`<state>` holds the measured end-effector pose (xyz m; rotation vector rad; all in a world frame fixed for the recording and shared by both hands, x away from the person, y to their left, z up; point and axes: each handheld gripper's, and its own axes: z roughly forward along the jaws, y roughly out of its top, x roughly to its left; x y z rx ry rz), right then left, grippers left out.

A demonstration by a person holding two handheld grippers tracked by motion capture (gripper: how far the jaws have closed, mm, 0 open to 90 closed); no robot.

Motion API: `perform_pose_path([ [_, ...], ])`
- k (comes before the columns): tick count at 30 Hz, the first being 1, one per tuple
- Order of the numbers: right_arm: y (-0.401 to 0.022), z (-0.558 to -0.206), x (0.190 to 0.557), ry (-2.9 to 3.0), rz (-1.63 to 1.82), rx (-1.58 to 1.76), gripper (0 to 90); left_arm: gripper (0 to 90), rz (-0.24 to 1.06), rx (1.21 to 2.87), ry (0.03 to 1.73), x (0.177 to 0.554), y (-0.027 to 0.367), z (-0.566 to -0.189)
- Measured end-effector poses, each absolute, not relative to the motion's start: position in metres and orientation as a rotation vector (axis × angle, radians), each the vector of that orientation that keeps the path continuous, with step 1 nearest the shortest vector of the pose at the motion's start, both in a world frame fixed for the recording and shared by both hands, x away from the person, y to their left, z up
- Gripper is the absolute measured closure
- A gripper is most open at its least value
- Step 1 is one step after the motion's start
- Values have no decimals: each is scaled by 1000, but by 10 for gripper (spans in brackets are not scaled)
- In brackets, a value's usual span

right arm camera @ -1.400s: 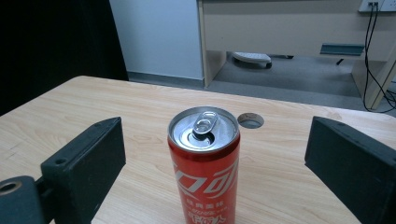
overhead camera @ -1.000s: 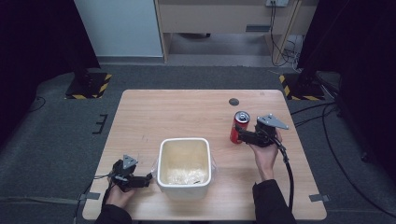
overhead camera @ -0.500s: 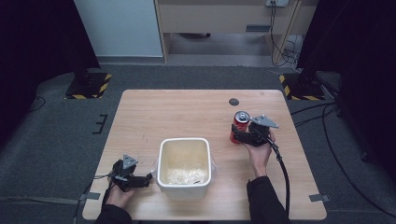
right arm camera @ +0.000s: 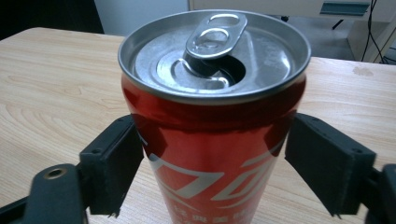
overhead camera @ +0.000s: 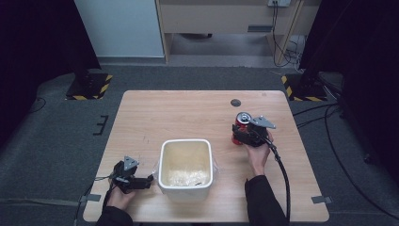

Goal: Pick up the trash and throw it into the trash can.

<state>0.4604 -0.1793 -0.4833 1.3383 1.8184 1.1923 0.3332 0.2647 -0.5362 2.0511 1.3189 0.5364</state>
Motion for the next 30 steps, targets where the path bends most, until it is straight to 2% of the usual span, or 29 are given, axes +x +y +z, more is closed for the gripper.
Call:
perform_pose_path([
  [7,-178,-483,458,1836,1153,1294,332,0,536,2051,1319,333,265,-536],
  [15,-181,-475,452,1855,1167,1259,334,0,536,2051,1319,333,265,-536],
  [30,-216,-425,402,1809,1398,1185,333,0,536,2051,1319,333,265,-536],
])
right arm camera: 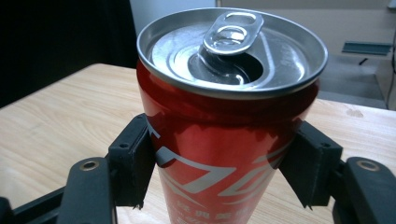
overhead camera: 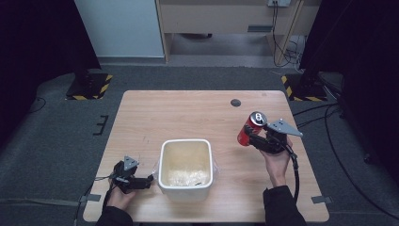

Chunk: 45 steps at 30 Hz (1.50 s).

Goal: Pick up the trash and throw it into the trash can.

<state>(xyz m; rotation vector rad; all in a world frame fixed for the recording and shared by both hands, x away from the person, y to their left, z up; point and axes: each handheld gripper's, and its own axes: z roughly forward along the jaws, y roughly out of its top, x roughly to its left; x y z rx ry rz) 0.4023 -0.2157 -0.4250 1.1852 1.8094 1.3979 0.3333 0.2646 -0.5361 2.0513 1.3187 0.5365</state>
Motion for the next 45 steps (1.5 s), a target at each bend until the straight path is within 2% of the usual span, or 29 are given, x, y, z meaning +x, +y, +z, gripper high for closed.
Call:
perform_pose_path([
  [24,-222,-369,360,1774,1671,1020,334,0,536,2052,1318,333,265,-536],
  [36,-197,-340,333,1827,1823,838,334,0,536,2052,1318,333,265,-536],
  [45,-173,-339,327,1901,1863,757,334,0,536,2052,1318,333,265,-536],
])
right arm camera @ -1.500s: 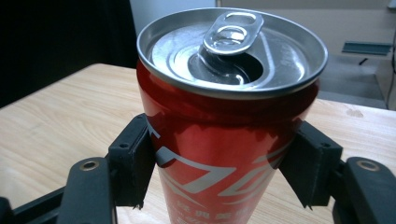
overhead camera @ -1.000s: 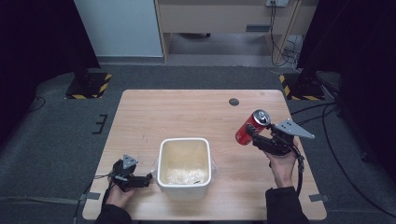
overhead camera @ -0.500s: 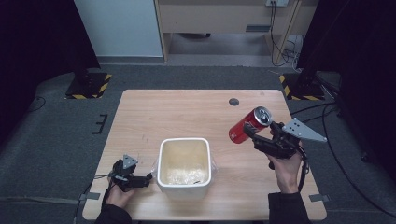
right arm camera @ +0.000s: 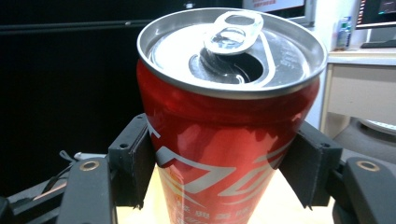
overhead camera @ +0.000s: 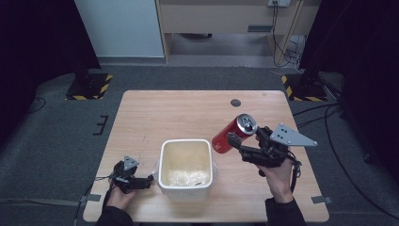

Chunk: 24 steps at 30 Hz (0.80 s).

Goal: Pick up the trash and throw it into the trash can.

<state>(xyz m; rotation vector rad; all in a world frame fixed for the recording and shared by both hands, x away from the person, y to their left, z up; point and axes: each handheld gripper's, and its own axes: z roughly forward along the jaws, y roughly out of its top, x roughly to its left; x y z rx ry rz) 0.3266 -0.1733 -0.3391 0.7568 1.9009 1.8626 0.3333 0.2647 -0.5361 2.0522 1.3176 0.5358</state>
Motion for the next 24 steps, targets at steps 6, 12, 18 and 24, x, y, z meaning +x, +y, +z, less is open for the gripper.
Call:
perform_pose_path([
  [6,-155,-343,323,1958,1864,711,334,0,536,2050,1319,333,265,-536],
  [12,-141,-348,321,2012,1867,686,334,0,536,2050,1318,333,265,-536],
  [18,-125,-357,321,2077,1854,667,334,0,536,2052,1318,333,265,-536],
  [24,-109,-370,323,2148,1810,660,334,0,536,2052,1318,333,265,-536],
])
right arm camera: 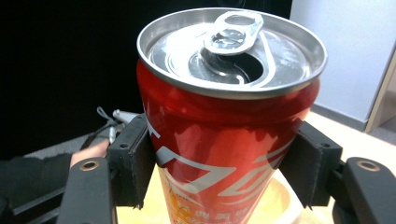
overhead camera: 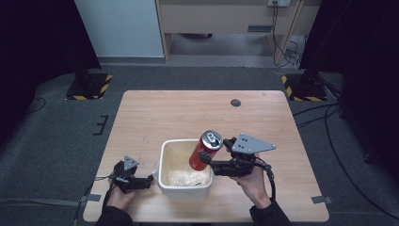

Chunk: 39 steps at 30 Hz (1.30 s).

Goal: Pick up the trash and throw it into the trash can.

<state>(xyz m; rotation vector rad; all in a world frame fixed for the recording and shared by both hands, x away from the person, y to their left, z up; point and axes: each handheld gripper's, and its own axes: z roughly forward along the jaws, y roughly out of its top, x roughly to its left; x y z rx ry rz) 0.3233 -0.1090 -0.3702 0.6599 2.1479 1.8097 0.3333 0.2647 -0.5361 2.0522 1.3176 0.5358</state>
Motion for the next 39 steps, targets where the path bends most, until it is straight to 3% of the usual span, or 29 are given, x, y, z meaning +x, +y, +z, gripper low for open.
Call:
perform_pose_path([
  [20,-76,-412,333,2324,1604,666,332,0,536,2052,1318,333,265,-536],
  [39,-79,-410,335,2309,1600,675,277,0,536,2050,1318,333,265,-536],
])
